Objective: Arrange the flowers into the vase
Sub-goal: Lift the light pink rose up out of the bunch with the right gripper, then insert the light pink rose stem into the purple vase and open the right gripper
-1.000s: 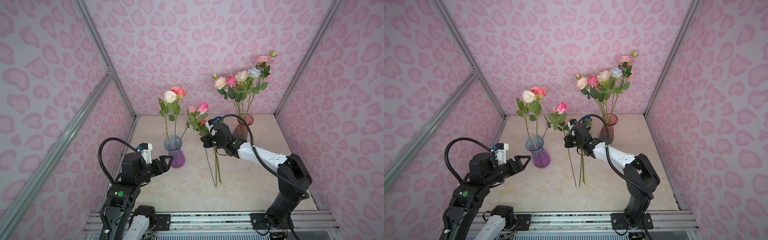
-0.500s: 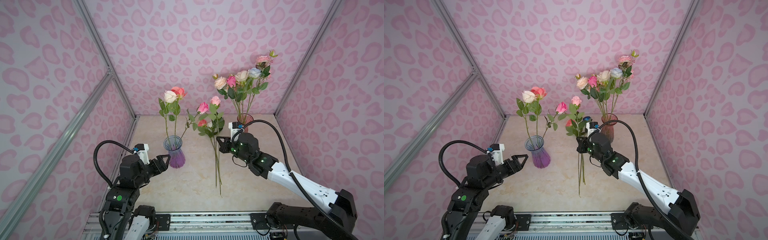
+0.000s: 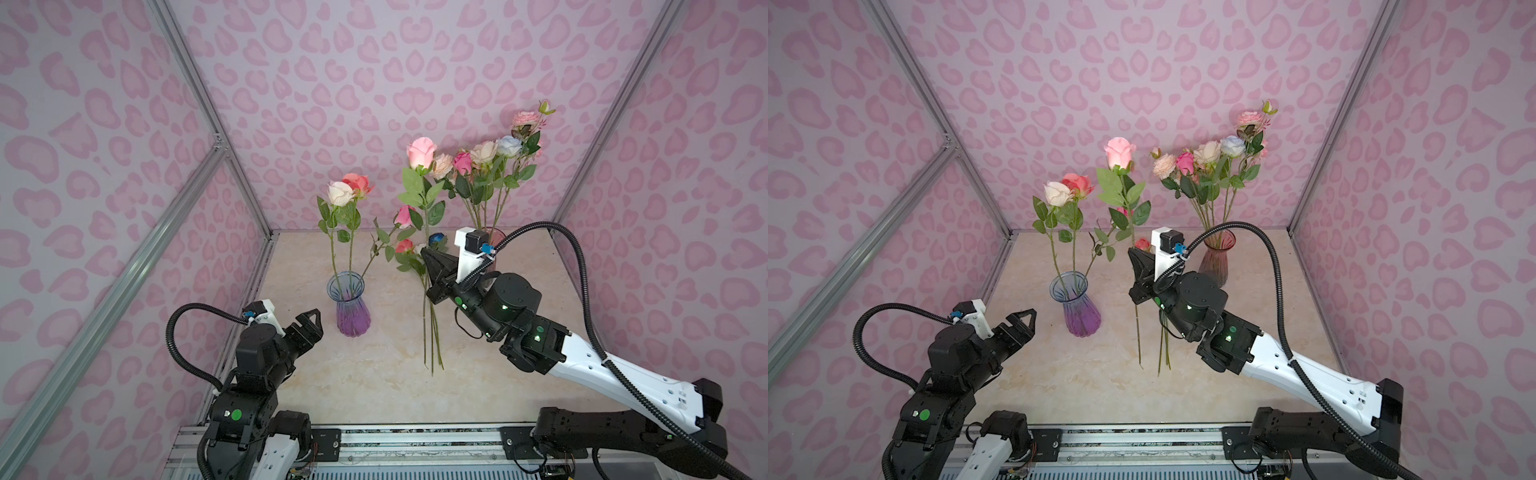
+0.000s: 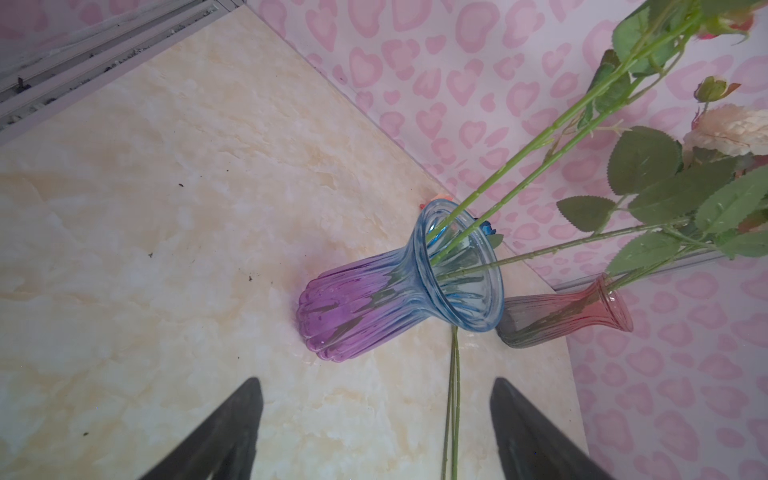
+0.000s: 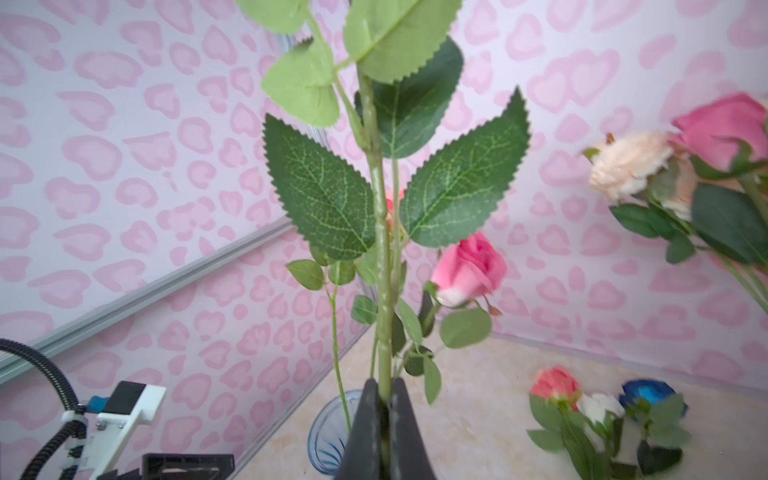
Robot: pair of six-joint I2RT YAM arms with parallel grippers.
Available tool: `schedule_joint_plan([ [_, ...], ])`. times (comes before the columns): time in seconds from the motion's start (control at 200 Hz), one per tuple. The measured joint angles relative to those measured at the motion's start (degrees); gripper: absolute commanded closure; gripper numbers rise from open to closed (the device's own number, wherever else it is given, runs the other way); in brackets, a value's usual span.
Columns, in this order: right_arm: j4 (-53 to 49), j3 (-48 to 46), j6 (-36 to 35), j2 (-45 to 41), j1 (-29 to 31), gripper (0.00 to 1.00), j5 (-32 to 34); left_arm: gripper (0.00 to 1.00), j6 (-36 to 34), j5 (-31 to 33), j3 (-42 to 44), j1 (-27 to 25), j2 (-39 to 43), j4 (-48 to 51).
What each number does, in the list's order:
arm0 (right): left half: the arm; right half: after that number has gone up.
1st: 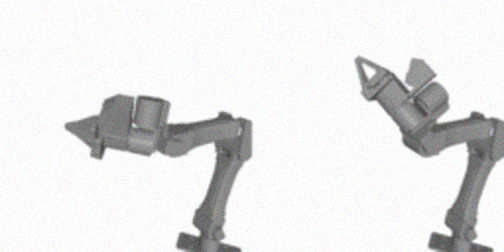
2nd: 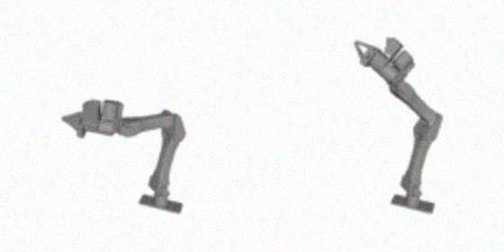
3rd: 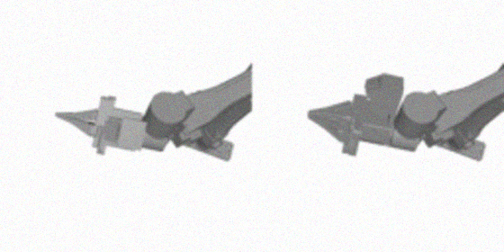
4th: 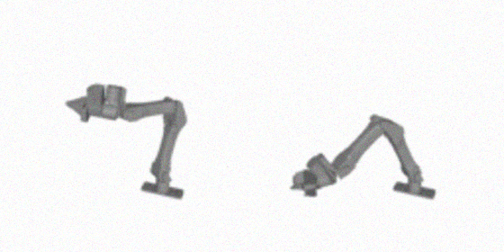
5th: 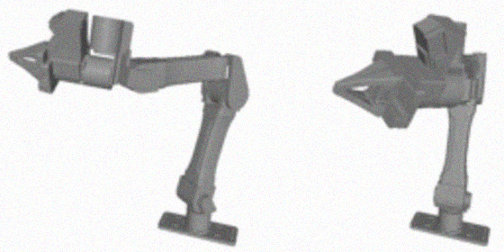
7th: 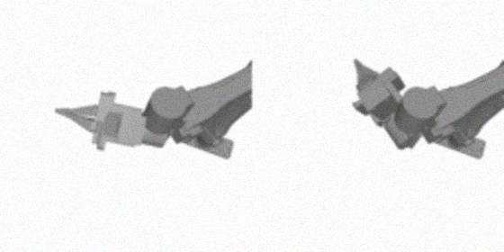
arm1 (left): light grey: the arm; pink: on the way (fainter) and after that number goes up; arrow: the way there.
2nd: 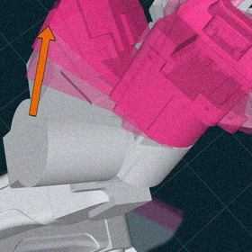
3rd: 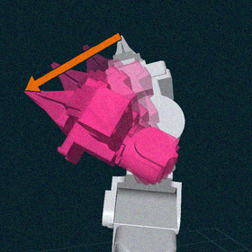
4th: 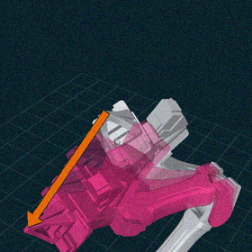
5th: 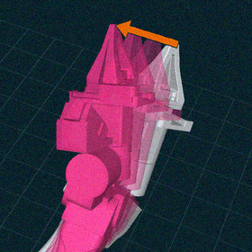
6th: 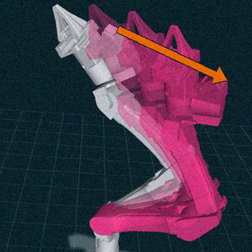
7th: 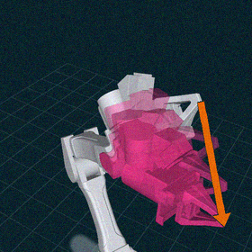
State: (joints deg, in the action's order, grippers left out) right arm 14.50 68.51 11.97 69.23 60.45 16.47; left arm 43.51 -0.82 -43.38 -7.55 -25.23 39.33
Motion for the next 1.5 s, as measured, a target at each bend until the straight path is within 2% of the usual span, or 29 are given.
schedule_joint_plan([
  [0.24,18.82,7.72,-9.03,14.62,1.16,1.00,-1.14,0.13,1.42,0.59,1.60,0.04,1.55,1.11],
  [0.48,29.14,20.31,-13.18,28.68,0.87,0.99,-4.55,0.12,1.36,0.57,1.60,0.04,1.62,1.27],
  [0.735,31.61,31.01,-12.94,38.25,-3.28,0.99,-6.71,0.11,0.42,-0.42,1.25,0.04,1.86,1.49],
  [0.98,30.84,32.46,-11.37,43.89,-4.72,0.99,-7.52,0.12,-0.13,-2.32,1.14,0.04,0.96,1.42],
  [1.085,30.80,29.64,-10.78,43.76,-4.39,0.92,-6.84,0.12,-0.57,-2.29,0.96,0.04,0.92,1.40],
  [1.21,30.36,25.16,-9.97,42.95,-2.86,0.71,-5.27,0.11,-1.09,-2.19,0.94,0.04,0.70,1.40],
  [1.27,28.74,24.20,-9.62,42.62,-1.99,0.65,-3.56,0.12,-1.20,-2.19,0.94,0.04,0.44,1.38],
  [1.375,26.29,22.71,-9.07,41.24,-1.27,0.59,-0.85,0.12,-1.20,-2.19,0.94,0.04,0.28,1.29],
  [1.5,25.03,20.70,-8.87,38.64,-0.61,0.58,1.90,0.11,-1.11,-2.19,0.94,0.04,0.31,1.22],
])
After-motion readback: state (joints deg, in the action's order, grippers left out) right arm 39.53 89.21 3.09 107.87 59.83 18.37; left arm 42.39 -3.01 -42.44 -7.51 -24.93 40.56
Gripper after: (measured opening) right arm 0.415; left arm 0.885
